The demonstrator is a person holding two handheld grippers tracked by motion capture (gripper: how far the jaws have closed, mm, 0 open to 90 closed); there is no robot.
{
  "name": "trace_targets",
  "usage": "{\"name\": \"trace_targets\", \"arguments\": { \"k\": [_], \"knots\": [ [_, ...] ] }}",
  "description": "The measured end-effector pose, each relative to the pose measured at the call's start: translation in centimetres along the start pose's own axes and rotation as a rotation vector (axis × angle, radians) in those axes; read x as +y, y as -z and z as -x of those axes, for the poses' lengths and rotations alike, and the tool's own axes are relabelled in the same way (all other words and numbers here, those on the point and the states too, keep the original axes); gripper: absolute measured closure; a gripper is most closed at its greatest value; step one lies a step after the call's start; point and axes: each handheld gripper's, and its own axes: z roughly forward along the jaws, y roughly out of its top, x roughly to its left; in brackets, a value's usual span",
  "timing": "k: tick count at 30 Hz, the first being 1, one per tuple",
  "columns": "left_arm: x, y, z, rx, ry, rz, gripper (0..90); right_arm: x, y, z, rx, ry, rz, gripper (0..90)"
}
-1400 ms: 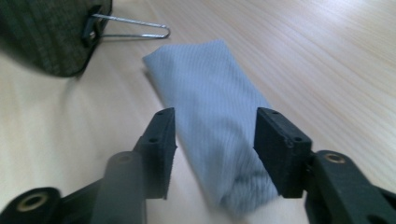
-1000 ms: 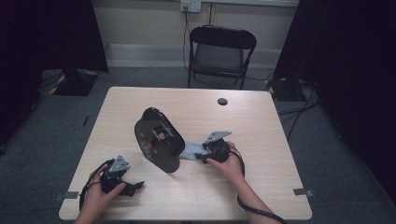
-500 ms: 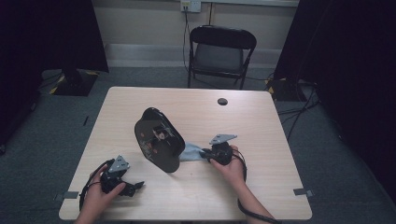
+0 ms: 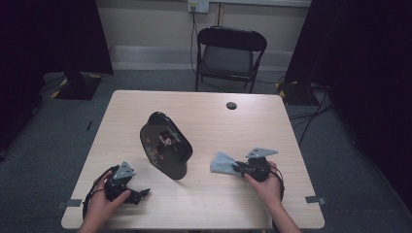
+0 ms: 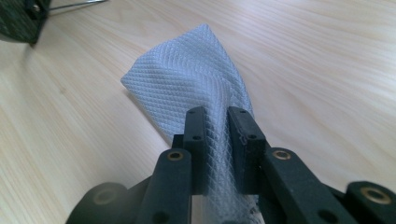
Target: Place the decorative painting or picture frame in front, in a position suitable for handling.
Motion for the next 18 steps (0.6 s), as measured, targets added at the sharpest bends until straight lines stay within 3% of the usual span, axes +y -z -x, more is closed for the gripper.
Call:
{"name": "trace_targets", "arguments": {
  "k": [4, 7, 8, 10, 11, 13, 18],
  "knots": [
    [0.0, 0.0, 0.0, 0.0, 0.0, 0.0, 0.0, -1.4, 1.2, 0.8, -0.009, -0.034, -0.004, 75.8],
    [0.0, 0.0, 0.0, 0.0, 0.0, 0.0, 0.0, -1.9, 1.5, 0.8, -0.013, -0.031, 0.003, 69.8],
    [0.0, 0.0, 0.0, 0.0, 0.0, 0.0, 0.0, -2.2, 1.7, 0.9, 0.006, -0.022, -0.002, 59.0],
    [0.0, 0.0, 0.0, 0.0, 0.0, 0.0, 0.0, -2.3, 2.0, 1.0, 0.009, -0.012, 0.01, 48.0],
    [0.0, 0.0, 0.0, 0.0, 0.0, 0.0, 0.0, -2.3, 2.0, 1.0, 0.009, -0.012, 0.01, 48.0],
    [0.0, 0.0, 0.0, 0.0, 0.0, 0.0, 0.0, -2.4, 2.5, 1.2, 0.019, -0.002, 0.028, 38.8],
    [0.0, 0.0, 0.0, 0.0, 0.0, 0.0, 0.0, -3.3, 3.4, 1.3, 0.025, 0.04, -0.018, 28.1]
  ]
}}
